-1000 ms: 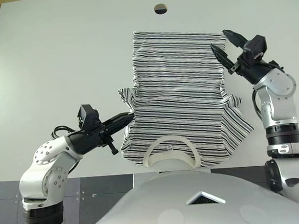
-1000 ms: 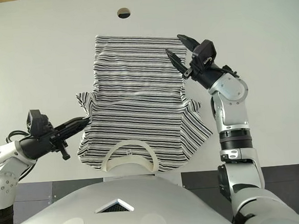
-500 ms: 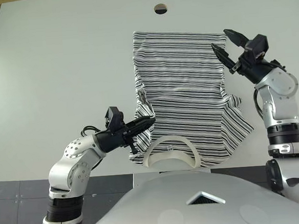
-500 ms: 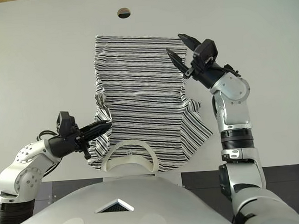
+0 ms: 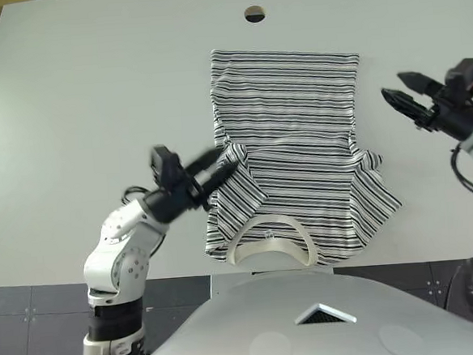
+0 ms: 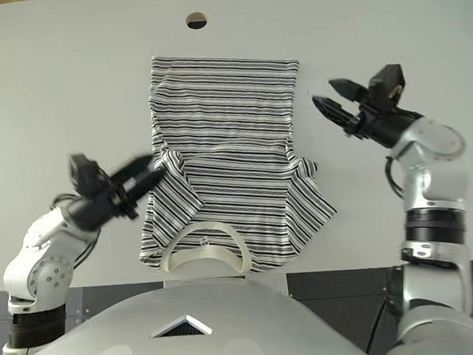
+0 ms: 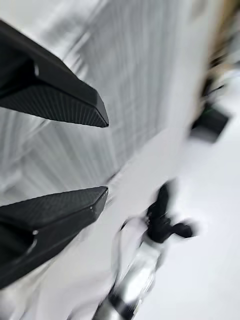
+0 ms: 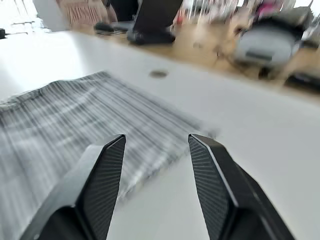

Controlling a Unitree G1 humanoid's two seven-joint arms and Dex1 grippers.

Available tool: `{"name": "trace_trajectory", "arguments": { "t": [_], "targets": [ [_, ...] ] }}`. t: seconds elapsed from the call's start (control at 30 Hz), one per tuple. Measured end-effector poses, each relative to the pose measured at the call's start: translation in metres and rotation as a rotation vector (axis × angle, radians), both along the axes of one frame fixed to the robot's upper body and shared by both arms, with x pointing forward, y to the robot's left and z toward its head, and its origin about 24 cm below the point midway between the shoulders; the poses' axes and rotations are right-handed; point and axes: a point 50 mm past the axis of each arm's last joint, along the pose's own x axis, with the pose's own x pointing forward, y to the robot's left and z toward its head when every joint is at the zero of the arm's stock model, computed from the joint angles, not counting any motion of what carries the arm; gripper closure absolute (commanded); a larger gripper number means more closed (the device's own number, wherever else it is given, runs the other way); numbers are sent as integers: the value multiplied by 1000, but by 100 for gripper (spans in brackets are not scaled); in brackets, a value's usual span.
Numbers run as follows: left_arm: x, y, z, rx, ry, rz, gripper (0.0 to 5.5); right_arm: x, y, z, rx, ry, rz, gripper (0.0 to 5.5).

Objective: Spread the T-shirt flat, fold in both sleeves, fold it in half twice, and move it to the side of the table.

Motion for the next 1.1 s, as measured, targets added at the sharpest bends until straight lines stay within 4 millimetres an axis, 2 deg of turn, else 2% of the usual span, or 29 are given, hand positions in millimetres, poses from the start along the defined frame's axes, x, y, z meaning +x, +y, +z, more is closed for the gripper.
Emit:
{"name": "trace_trajectory", "arguments": {
  "t": [0.07, 0.13, 0.17, 0.23, 0.33, 0.5, 0.67, 0.93, 1.1],
  "targets": [
    [19, 8, 26, 35, -238, 222, 327, -24, -28, -5, -24, 188, 145, 298],
    [29, 14, 52, 9, -431, 375, 327, -41, -51, -9, -31, 332, 163, 264],
    [30, 13, 57, -14, -475, 409, 327, -46, -56, -11, -28, 373, 176, 252],
    [31, 12, 58, -5, -515, 460, 327, -52, -56, -18, -26, 440, 228, 229],
    [32, 13, 58, 54, -553, 506, 327, -62, -50, -32, -57, 516, 303, 229],
    [35, 15, 62, 41, -578, 524, 327, -64, -45, -36, -70, 523, 359, 229],
    [37, 19, 58, 25, -551, 538, 327, -68, -27, -41, -33, 554, 447, 229],
    [38, 19, 55, 12, -537, 540, 327, -75, -13, -41, -26, 601, 521, 367],
    [38, 19, 53, 3, -535, 538, 327, -78, -12, -43, -35, 631, 520, 479]
  ]
}}
